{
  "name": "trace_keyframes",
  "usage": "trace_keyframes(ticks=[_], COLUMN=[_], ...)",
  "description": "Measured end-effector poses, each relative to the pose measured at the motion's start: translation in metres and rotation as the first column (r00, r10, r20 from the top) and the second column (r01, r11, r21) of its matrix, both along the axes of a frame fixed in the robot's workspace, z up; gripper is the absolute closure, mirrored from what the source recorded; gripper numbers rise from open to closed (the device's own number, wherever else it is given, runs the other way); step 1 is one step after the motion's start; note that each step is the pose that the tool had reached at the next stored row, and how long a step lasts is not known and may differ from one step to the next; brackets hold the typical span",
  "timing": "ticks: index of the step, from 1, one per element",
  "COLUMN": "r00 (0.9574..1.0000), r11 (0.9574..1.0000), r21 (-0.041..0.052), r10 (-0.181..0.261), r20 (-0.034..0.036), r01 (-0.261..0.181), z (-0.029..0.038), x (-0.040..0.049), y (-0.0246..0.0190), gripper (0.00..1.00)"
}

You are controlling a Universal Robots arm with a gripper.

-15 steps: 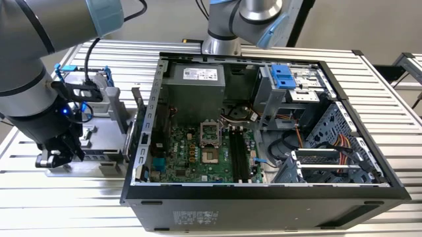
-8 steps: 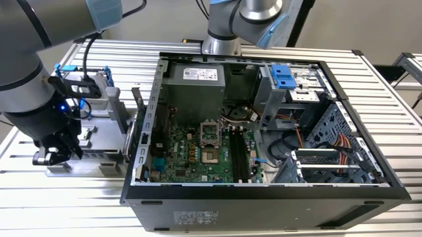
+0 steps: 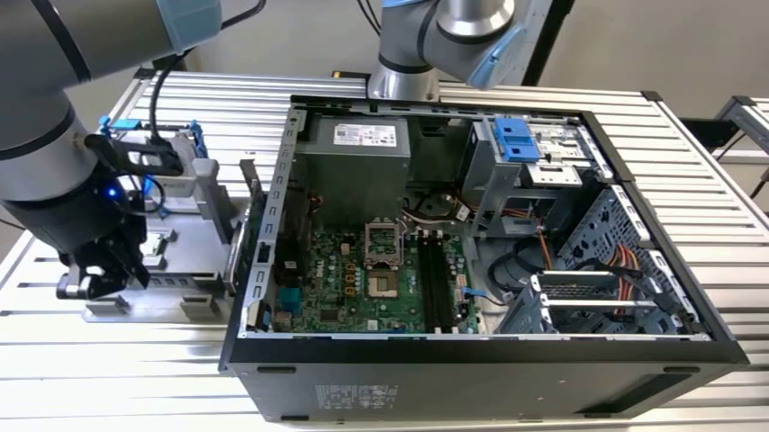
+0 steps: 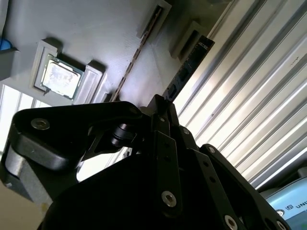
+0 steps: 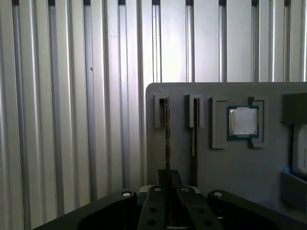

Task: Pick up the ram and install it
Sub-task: 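Pick up the ram and move it above insertion slot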

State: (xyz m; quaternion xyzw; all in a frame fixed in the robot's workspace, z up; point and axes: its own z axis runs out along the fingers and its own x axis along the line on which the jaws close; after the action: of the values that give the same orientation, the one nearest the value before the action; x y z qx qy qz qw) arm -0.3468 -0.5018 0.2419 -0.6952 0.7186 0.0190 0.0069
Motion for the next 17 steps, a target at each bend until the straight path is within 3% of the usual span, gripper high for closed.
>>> trace_keyframes(ticks=[17], r00=[1.0], r11=[1.0], r21=[0.0], r10=[0.0], r20=[0.0], r01=[0.0], z=[0.008], x=[0.0], y=[0.0], gripper=[1.0])
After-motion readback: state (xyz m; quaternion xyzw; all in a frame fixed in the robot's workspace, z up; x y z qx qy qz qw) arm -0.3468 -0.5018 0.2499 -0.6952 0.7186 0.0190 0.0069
